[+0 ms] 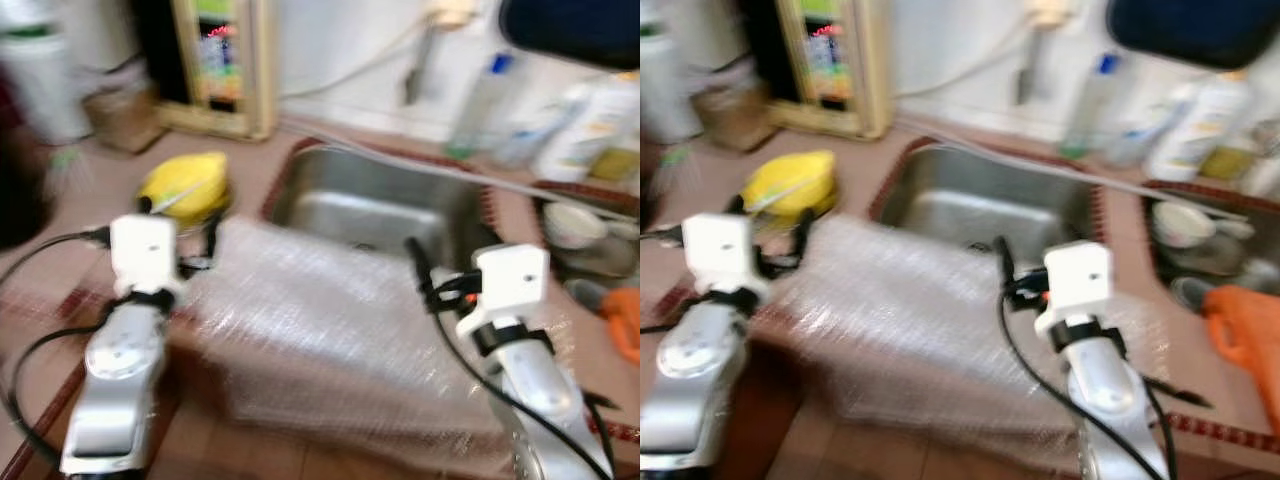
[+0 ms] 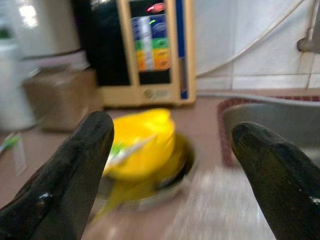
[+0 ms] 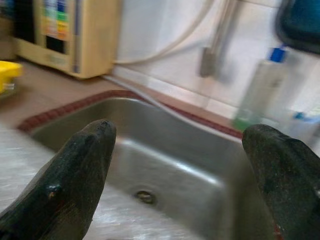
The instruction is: Kitchen organization
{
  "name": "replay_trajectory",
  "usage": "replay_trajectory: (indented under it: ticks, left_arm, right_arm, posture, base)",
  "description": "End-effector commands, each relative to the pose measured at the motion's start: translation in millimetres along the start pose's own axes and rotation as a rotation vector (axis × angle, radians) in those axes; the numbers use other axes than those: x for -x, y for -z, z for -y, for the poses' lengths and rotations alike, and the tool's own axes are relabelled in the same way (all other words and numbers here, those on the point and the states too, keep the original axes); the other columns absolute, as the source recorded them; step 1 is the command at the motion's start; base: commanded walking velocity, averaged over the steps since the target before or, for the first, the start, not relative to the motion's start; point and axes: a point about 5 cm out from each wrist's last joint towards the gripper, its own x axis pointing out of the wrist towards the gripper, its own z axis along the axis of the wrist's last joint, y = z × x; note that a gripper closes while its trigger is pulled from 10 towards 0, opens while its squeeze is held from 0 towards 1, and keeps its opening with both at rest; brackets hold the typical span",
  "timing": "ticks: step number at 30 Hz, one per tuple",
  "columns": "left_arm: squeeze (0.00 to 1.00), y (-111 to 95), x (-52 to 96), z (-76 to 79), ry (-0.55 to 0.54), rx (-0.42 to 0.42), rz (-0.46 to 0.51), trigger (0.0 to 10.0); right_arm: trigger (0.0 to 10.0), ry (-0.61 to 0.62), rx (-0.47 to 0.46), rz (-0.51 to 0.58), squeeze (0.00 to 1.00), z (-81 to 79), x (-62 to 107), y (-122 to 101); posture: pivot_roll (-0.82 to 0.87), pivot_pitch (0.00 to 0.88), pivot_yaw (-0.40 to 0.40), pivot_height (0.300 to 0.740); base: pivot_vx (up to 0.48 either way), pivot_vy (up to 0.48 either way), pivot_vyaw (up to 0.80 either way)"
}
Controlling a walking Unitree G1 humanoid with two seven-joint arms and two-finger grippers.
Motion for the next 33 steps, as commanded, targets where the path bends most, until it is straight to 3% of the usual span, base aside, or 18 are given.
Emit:
replay_trajectory:
  ticks: [1,9,17,24,27,33]
  left_arm:
    - [0.00,-5,-1.6,12.2,0.035,0.018,0.022,10.0]
    - [0.00,-2,1.7,16.3,0.037,0.038,0.003,10.0]
    - [0.00,-4,1.9,14.5,0.005,-0.007,0.017,10.0]
    - [0.00,-5,-4.2,3.9,-0.052,-0.034,0.026,10.0]
    - [0.00,4,-7.1,4.2,-0.046,0.024,-0.028,10.0]
    - [0.00,15,-10.9,14.6,0.024,0.093,-0.067,10.0]
  right_arm:
    - [10.0,0.033,0.020,0.000,0.00,8.6,2.9,-1]
    - [10.0,0.028,0.021,-0.008,0.00,8.3,4.2,1]
    - [10.0,0.024,0.013,0.018,0.00,6.1,0.8,-5]
    - [10.0,-0.111,-0.059,0.049,0.00,-8.3,-3.9,-16]
    - [10.0,-0.201,-0.097,0.021,0.00,-18.9,-1.5,-13]
    - [10.0,-0.224,-0.110,0.018,0.00,-20.9,-0.4,-12]
  posture:
    - [-0.02,0.069,-0.058,0.740]
    - [-0.02,0.073,-0.057,0.740]
    - [-0.01,0.075,-0.055,0.740]
    - [-0.01,0.072,-0.057,0.740]
    - [-0.01,0.064,-0.059,0.740]
    - [-0.02,0.056,-0.060,0.740]
  base:
    - [0.405,0.000,0.00]
    - [0.046,0.000,0.00]
    - [0.000,0.000,0.00]
    - [0.000,0.000,0.00]
    - [0.000,0.000,0.00]
    - [0.000,0.000,0.00]
